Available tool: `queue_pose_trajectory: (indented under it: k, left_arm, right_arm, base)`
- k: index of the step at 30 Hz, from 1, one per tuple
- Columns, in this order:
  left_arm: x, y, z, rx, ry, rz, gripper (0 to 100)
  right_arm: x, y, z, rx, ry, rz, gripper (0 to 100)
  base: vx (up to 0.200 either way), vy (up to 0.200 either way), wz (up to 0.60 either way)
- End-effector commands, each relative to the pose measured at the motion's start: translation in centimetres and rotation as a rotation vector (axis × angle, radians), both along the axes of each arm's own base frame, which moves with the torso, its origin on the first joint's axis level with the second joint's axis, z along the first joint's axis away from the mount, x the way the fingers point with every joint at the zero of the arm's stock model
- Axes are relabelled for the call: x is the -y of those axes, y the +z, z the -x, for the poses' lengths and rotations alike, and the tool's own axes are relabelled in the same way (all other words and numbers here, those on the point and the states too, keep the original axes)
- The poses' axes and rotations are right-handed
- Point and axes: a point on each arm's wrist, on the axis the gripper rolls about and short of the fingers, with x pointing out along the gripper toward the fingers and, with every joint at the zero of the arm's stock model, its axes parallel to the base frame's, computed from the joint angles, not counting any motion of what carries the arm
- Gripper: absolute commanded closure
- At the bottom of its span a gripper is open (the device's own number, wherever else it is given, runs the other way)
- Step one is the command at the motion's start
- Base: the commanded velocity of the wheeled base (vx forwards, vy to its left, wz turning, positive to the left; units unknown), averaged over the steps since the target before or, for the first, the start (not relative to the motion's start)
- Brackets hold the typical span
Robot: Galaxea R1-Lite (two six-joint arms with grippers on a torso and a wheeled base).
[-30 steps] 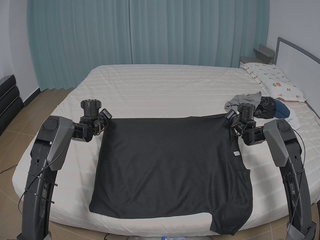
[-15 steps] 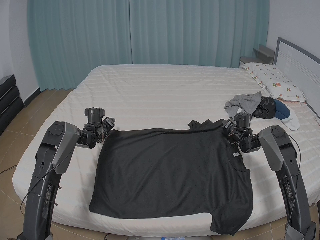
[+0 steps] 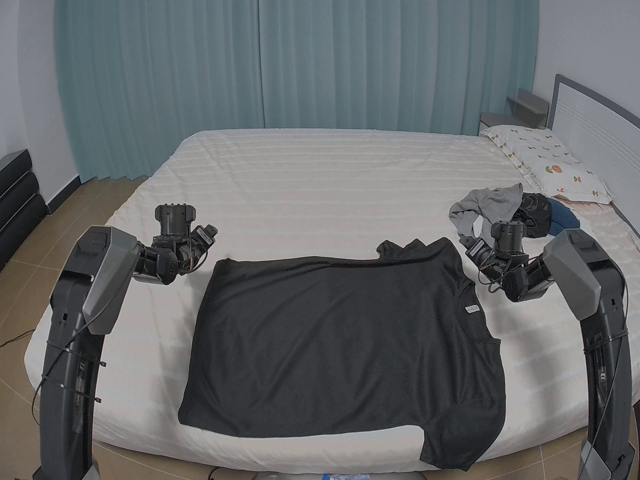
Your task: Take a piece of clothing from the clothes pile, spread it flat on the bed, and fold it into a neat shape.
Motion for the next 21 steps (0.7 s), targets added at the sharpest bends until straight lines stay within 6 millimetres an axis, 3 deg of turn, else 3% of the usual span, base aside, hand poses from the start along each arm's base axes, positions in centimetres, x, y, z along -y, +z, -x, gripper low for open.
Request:
queue_pose_trajectory:
  k: [1,6,8,9,10,11,15,18,21]
  left_arm:
    - [-2.4,7.6,6.4,-0.026,-0.037,0.067,0]
    - [-2.3,8.3,12.1,-0.082,-0.113,0.112,0]
    - [-2.1,8.0,13.1,-0.098,-0.121,0.116,0]
    - [-1.8,7.4,15.0,-0.131,-0.133,0.119,0]
    - [-1.8,7.4,15.0,-0.131,-0.133,0.119,0]
    - [-1.0,6.7,16.9,-0.166,-0.154,0.122,0]
    - [0.1,6.0,19.9,-0.196,-0.161,0.171,0]
    - [0.9,5.3,21.6,-0.211,-0.168,0.207,0]
    - [2.0,4.3,23.0,-0.233,-0.178,0.246,0]
  right_arm:
    - [1.7,8.0,7.3,0.042,0.080,-0.044,0]
    - [0.8,8.8,14.3,-0.067,0.176,-0.089,0]
    - [0.8,8.8,15.4,-0.079,0.184,-0.098,0]
    - [0.5,8.5,17.5,-0.115,0.205,-0.108,0]
    - [0.5,8.5,17.5,-0.115,0.205,-0.108,0]
    - [0.5,7.7,19.4,-0.157,0.209,-0.108,0]
    - [0.2,6.3,22.5,-0.213,0.216,-0.115,0]
    - [0.2,6.0,23.2,-0.196,0.210,-0.129,0]
    - [-1.0,4.6,24.4,-0.260,0.228,-0.170,0]
  base:
    - [0.000,0.000,0.00]
    - [0.000,0.000,0.00]
    - [0.000,0.000,0.00]
    - [0.000,0.000,0.00]
    - [0.000,0.000,0.00]
    - [0.000,0.000,0.00]
    - [0.000,0.000,0.00]
    - [0.000,0.000,0.00]
    - [-0.200,0.000,0.00]
